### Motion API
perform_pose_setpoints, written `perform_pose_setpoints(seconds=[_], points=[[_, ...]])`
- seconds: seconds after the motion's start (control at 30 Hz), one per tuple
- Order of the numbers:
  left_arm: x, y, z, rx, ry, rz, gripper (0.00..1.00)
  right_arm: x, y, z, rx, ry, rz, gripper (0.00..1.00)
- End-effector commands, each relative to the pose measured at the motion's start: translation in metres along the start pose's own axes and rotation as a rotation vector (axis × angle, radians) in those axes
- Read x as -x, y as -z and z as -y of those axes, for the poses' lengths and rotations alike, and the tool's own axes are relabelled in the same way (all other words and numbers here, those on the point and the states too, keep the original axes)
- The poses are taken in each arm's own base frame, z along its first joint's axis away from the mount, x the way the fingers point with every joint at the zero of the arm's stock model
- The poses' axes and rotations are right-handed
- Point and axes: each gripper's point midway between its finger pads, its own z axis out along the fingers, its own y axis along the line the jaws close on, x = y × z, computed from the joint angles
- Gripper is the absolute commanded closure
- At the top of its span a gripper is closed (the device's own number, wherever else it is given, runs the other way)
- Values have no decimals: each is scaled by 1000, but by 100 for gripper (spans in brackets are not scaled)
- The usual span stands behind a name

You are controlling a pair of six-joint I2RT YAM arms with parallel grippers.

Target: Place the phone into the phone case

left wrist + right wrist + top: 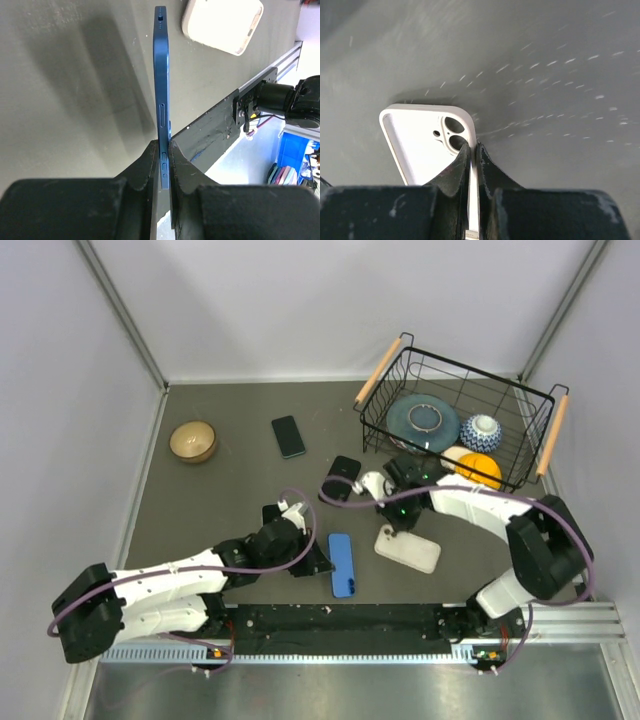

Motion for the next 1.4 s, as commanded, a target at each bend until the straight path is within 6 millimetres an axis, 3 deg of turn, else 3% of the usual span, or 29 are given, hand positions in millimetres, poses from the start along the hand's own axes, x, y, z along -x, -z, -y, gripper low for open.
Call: perform_pose_setpoints(seconds=[0.0,0.13,0.23,0.43,0.53,0.57,0.6,0.67,0.87,0.9,0.97,1.0,1.03,1.13,1.23,1.37], points=[[13,6,17,-69,-55,67,100,51,5,34,-84,-285,82,100],[11,7,10,-40,-79,60,100,43,-17,34,-52,-476,-15,100],[12,8,12,-50,-109,59,100,50,-26,33,-44,-648,-10,100],[13,13,28,-104,-197,45,100,52,-35,28,-75,-959,-6,96],[12,15,33,-118,-237,23,100,54,-27,21,-45,-973,15,81],[10,14,32,-115,-250,14,100,57,-18,22,-51,-965,45,68],[9,14,33,-119,-255,6,100,59,-11,22,-60,-951,66,62],[9,14,34,-126,-269,0,100,61,1,27,-71,-882,106,50],[7,14,43,-174,-292,-13,100,86,60,18,-8,-517,289,41],[5,15,44,-179,-294,-18,100,99,77,9,40,-424,379,40],[2,15,45,-193,-298,-37,100,99,81,-14,140,-188,464,35],[5,16,52,-220,-306,-22,100,99,85,-43,278,-79,529,34],[3,15,51,-222,-310,-28,100,114,105,-48,273,45,660,33],[2,14,49,-218,-312,-36,100,128,137,-79,372,258,883,28],[-1,14,51,-232,-314,-49,100,131,139,-87,404,353,935,26],[0,13,53,-239,-323,-49,100,127,123,-99,569,360,896,25]])
